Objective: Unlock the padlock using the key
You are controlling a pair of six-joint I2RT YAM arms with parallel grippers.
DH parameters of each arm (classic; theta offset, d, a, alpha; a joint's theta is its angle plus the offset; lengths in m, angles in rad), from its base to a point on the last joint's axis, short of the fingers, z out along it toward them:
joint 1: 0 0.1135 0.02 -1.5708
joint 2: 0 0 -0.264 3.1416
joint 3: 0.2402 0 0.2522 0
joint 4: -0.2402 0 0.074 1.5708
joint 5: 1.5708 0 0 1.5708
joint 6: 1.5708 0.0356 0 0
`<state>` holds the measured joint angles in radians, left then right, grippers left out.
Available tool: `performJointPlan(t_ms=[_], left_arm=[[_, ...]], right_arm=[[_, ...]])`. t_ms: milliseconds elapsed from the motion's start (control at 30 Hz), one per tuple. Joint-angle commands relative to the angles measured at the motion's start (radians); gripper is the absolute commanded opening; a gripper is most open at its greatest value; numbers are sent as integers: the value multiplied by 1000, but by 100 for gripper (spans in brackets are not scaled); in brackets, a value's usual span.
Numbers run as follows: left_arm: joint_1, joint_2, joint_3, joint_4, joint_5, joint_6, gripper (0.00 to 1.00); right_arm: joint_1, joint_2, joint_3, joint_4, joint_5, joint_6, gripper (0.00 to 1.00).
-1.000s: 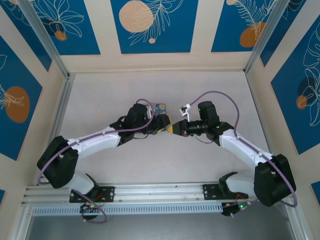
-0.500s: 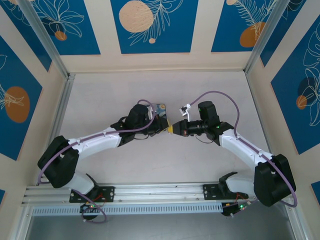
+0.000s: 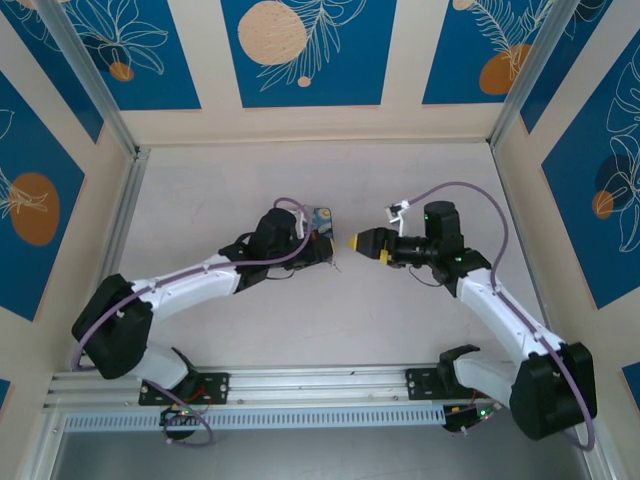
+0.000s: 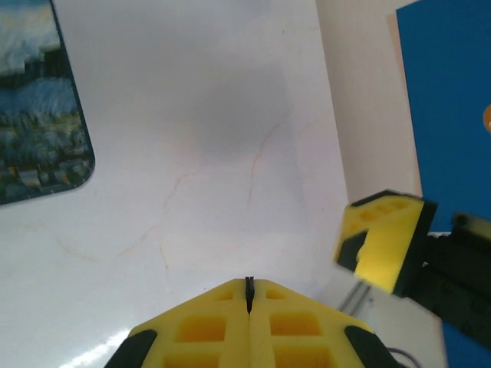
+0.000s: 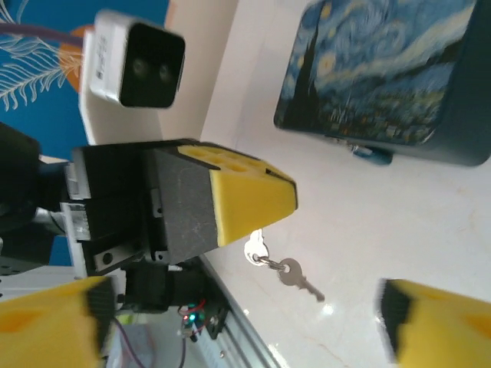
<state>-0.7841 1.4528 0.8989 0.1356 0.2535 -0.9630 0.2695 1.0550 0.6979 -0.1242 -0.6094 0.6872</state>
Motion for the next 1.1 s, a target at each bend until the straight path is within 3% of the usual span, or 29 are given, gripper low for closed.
performJointPlan(t_ms=[0, 133, 267, 567, 633, 767, 833, 967, 1067], left_arm=[[-7, -75, 26, 25, -61, 168, 0], [-8, -102, 26, 82, -79, 248, 0], [-8, -117, 1, 197, -119, 262, 0], [-9, -60, -103, 590, -235, 94, 0], [-11, -43, -110, 636, -252, 66, 0], [-14, -29, -101, 651, -263, 48, 0], [-15, -27, -100, 657, -266, 44, 0], [-15, -21, -104, 674, -282, 32, 0], [-15, -10, -113, 696, -298, 7, 0]], right_arm=[[-22, -48, -18, -15, 19, 83, 100], [-32, -50, -40, 79, 31, 181, 100], [-26, -36, -107, 332, 42, 342, 99], [29, -17, -181, 698, 186, 498, 88], [40, -16, -176, 700, 234, 516, 100], [45, -19, -120, 502, 366, 528, 100], [49, -11, -136, 531, 414, 516, 100], [40, 47, -103, 520, 415, 523, 100], [47, 103, -92, 617, 357, 544, 100]])
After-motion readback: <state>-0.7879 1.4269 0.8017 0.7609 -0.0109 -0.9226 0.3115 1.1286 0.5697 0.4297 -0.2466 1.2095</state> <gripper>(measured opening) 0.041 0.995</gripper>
